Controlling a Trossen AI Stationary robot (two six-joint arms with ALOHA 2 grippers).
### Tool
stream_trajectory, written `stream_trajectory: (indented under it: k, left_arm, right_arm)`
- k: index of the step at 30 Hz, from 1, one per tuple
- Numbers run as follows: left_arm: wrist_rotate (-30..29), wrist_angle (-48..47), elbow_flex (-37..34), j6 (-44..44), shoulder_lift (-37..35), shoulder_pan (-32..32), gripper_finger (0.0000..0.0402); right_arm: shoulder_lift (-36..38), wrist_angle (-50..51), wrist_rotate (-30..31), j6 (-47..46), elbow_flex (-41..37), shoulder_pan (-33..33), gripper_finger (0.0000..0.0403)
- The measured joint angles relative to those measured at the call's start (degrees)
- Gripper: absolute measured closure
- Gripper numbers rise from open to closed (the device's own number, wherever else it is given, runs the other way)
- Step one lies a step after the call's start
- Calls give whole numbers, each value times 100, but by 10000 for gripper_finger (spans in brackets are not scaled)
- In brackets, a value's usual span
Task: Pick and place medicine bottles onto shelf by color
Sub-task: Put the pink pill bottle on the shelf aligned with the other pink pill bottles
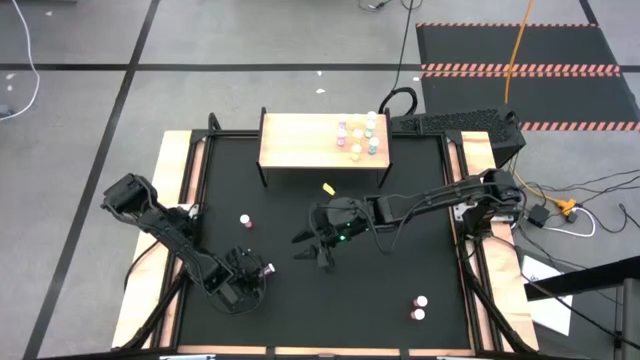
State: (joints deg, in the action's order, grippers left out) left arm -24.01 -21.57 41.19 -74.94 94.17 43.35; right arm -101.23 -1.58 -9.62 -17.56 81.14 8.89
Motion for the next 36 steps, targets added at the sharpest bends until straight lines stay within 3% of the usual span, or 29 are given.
stream_trajectory:
  k: [4,6,12,19,27,31,36]
  left_arm:
    - [-24,127,-19,-71,-259,-2,281]
    - [-187,203,-15,-46,-465,-14,277]
    - [-649,543,-13,576,-1017,-303,305]
    - [-1189,2070,-7,2273,-1473,-730,299]
    - [-1250,3767,2,3938,-1701,-1291,287]
    - [-1211,4158,4,4332,-1751,-1482,297]
    - [-1207,4486,3,4639,-1747,-1621,291]
  right_arm:
    - [0,19,-714,-203,-2,-138,183]
    - [0,-36,-778,-206,-83,-195,183]
    - [-7,-114,-715,-315,-500,-420,183]
    - [-7,-1251,-876,-709,-825,-435,183]
    - [143,-2037,-847,-518,-868,-429,155]
    - [420,-1878,-793,-335,-868,-431,140]
    - [952,-1039,-63,138,-872,-433,138]
